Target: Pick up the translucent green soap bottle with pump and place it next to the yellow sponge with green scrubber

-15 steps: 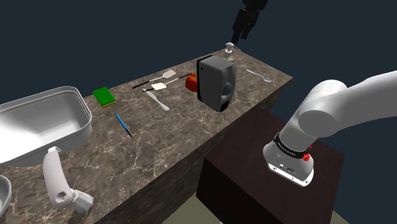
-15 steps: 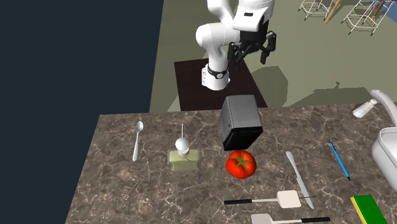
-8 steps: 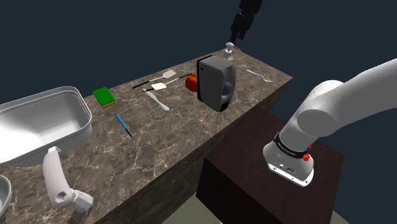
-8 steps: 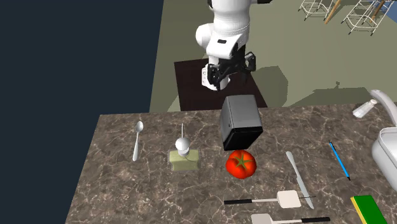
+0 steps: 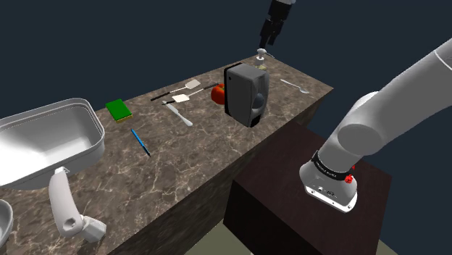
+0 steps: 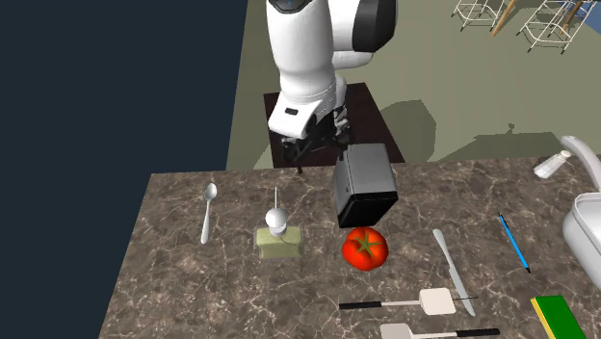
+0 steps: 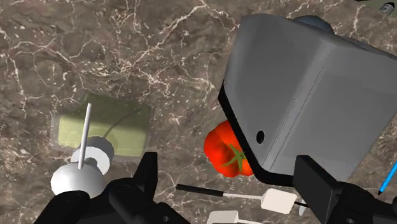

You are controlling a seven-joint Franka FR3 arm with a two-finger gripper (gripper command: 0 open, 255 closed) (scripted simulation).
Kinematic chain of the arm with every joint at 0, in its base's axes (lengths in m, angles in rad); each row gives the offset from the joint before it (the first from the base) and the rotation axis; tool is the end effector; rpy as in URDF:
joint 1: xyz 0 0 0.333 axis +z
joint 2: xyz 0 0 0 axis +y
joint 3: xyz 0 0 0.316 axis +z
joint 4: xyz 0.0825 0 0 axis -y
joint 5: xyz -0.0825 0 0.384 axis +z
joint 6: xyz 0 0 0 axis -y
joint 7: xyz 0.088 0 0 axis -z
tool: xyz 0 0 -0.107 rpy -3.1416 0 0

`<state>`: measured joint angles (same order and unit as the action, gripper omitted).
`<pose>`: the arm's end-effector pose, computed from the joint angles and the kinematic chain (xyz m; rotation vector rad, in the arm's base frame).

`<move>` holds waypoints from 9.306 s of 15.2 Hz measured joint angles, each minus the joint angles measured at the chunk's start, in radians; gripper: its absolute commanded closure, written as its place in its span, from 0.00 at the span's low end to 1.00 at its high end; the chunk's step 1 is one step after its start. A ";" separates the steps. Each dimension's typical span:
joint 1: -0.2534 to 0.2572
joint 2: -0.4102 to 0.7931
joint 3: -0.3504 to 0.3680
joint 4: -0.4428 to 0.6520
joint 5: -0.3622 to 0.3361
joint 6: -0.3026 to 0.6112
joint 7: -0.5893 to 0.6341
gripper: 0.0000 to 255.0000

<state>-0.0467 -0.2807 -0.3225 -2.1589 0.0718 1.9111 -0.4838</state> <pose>0.4429 -0.1767 0.5113 -3.0004 -0.1535 -0.1206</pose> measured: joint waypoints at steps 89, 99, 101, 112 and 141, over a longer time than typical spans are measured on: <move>-0.139 0.536 -0.141 1.074 0.207 -0.625 -0.177 1.00; -0.091 0.522 -0.125 1.110 0.203 -0.662 -0.106 1.00; -0.040 0.469 -0.108 1.024 0.174 -0.615 -0.060 1.00; 0.149 0.284 0.020 0.668 0.084 -0.387 0.194 1.00; 0.478 0.602 0.296 0.797 0.049 -0.117 0.771 1.00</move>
<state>0.4315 0.3208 -0.0263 -1.3619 0.1210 1.7945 0.2876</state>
